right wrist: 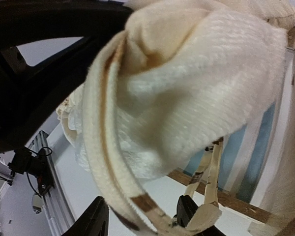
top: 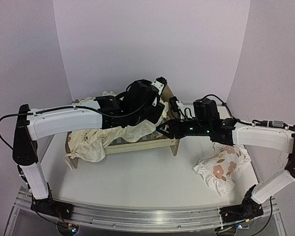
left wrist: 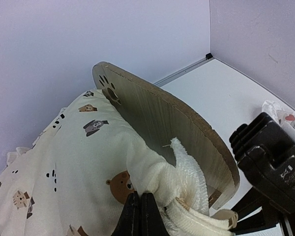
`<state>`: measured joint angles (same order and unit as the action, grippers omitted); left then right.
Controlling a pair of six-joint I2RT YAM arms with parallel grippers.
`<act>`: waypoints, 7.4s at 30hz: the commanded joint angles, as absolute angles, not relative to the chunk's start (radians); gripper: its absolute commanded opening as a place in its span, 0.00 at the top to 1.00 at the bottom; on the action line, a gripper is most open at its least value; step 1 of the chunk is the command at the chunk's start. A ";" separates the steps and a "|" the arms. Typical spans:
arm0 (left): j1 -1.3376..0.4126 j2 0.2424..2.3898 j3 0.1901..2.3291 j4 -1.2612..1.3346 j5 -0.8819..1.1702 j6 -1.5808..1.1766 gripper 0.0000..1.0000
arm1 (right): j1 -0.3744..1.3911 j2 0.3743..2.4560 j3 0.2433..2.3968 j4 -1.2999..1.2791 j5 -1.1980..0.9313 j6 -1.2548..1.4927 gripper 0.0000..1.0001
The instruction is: Set up the pet bed
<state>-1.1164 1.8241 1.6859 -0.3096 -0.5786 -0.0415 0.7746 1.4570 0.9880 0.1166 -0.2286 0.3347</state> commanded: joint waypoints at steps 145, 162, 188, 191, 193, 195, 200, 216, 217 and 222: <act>-1.096 2.172 1.964 -0.614 -0.593 -0.230 0.75 | 0.773 1.216 0.900 -0.402 0.169 0.269 0.46; -1.110 1.981 1.831 -0.640 -0.411 -0.292 0.05 | 0.787 1.227 0.738 -0.223 0.212 0.314 0.50; -1.213 1.572 1.106 -0.260 -0.235 -0.521 0.14 | 0.788 1.294 0.963 -0.196 0.212 0.266 0.45; -1.227 1.561 1.068 -0.221 -0.230 -0.527 0.14 | 0.788 1.364 1.041 -0.195 0.272 0.247 0.45; -1.238 1.565 1.055 -0.201 -0.226 -0.531 0.15 | 0.788 1.423 1.096 -0.195 0.308 0.232 0.45; -1.246 1.572 1.049 -0.196 -0.228 -0.536 0.16 | 0.787 1.469 1.133 -0.197 0.338 0.224 0.45; -1.267 1.585 1.029 -0.173 -0.240 -0.547 0.17 | 0.788 1.541 1.173 -0.196 0.406 0.229 0.51; -1.290 1.651 0.934 0.047 -0.294 -0.561 0.23 | 0.802 1.603 1.271 -0.205 0.489 0.227 1.00; -1.292 1.662 0.932 0.068 -0.306 -0.559 0.24 | 0.808 1.605 1.289 -0.216 0.499 0.228 1.00; -1.316 1.723 0.909 0.222 -0.396 -0.499 0.26 | 0.847 1.638 1.399 -0.292 0.550 0.220 1.00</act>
<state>-1.2933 1.6795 0.9345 0.0385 -0.3023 -0.5479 0.7912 1.6320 1.2571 -0.2996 0.4876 0.2760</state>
